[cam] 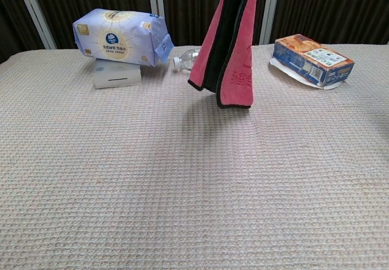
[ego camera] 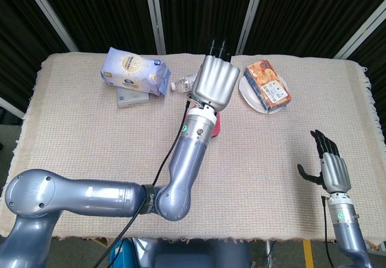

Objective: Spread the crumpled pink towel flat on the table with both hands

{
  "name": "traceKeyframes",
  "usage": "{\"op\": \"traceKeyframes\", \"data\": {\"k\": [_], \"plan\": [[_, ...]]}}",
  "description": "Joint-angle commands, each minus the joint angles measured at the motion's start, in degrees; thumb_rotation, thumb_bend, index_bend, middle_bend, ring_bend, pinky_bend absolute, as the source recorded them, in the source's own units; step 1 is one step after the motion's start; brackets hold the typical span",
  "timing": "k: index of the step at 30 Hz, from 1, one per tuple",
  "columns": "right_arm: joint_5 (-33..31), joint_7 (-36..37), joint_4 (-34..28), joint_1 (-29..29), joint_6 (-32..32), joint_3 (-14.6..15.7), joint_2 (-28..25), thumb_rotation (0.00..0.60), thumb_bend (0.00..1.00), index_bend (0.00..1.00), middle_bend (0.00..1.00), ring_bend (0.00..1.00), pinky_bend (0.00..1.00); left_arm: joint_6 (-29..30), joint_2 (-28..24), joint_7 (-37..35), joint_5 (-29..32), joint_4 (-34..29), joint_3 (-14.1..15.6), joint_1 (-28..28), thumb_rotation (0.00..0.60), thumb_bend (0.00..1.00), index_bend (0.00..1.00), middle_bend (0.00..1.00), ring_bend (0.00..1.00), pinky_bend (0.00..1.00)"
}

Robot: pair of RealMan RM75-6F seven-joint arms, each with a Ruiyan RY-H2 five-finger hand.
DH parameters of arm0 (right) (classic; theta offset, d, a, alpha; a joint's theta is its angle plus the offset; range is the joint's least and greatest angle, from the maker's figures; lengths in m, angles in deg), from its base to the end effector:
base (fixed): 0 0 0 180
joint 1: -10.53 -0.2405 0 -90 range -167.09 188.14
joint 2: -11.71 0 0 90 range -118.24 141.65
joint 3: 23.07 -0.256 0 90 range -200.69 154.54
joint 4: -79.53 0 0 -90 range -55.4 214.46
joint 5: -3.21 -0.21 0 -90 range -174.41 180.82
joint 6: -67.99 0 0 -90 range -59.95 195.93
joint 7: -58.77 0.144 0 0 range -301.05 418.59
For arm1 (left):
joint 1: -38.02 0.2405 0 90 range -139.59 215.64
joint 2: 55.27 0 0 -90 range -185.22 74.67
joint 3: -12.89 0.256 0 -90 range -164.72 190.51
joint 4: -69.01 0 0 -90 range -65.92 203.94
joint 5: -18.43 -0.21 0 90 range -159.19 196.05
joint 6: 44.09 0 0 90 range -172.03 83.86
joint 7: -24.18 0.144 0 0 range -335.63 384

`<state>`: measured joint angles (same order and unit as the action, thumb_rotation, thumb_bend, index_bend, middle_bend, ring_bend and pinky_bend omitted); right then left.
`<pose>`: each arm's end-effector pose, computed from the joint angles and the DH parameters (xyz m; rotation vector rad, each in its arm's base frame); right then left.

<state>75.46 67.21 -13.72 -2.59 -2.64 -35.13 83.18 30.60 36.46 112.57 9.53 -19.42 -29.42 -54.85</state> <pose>-0.2903 -0.2533 0.1152 1.2158 -1.2569 1.0906 0.1998 0.3852 0.0624 -1.7009 -0.3774 -0.8119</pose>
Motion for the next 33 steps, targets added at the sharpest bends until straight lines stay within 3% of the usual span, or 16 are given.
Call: {"op": "traceKeyframes", "data": {"k": [1, 9, 17, 23, 33], "plan": [[-0.1, 0.1, -0.3, -0.1, 0.3, 0.0, -0.4, 0.6, 0.33, 0.0, 0.0, 0.0, 0.0, 1.7, 3.5, 1.0, 5.0, 3.4, -0.1, -3.8, 0.6, 0.54, 0.69, 0.28, 0.01, 0.03], [-0.8, -0.6, -2.4, -1.1, 1.4, -0.5, -1.8, 0.6, 0.33, 0.0, 0.0, 0.0, 0.0, 0.6, 10.0, -2.3, 6.8, 12.3, 0.2, -9.1, 0.6, 0.54, 0.68, 0.27, 0.01, 0.03], [-3.9, -3.0, -5.5, -2.5, 3.9, -0.8, -2.3, 0.6, 0.33, 0.0, 0.0, 0.0, 0.0, -1.7, 15.2, -11.7, 0.9, 21.7, 0.3, -12.1, 0.6, 0.54, 0.68, 0.27, 0.01, 0.03], [-7.1, -7.0, -7.7, -4.7, 5.7, -1.5, -1.3, 0.6, 0.33, 0.0, 0.0, 0.0, 0.0, -1.8, 15.6, -16.8, -2.9, 25.0, 0.2, -12.0, 0.6, 0.54, 0.69, 0.28, 0.01, 0.03], [-13.0, -13.5, -12.1, -7.6, 6.8, -2.0, 1.2, 0.6, 0.33, 0.0, 0.0, 0.0, 0.0, -2.3, 14.5, -18.1, -3.9, 28.8, -0.1, -11.4, 0.6, 0.54, 0.69, 0.28, 0.01, 0.03]]}}
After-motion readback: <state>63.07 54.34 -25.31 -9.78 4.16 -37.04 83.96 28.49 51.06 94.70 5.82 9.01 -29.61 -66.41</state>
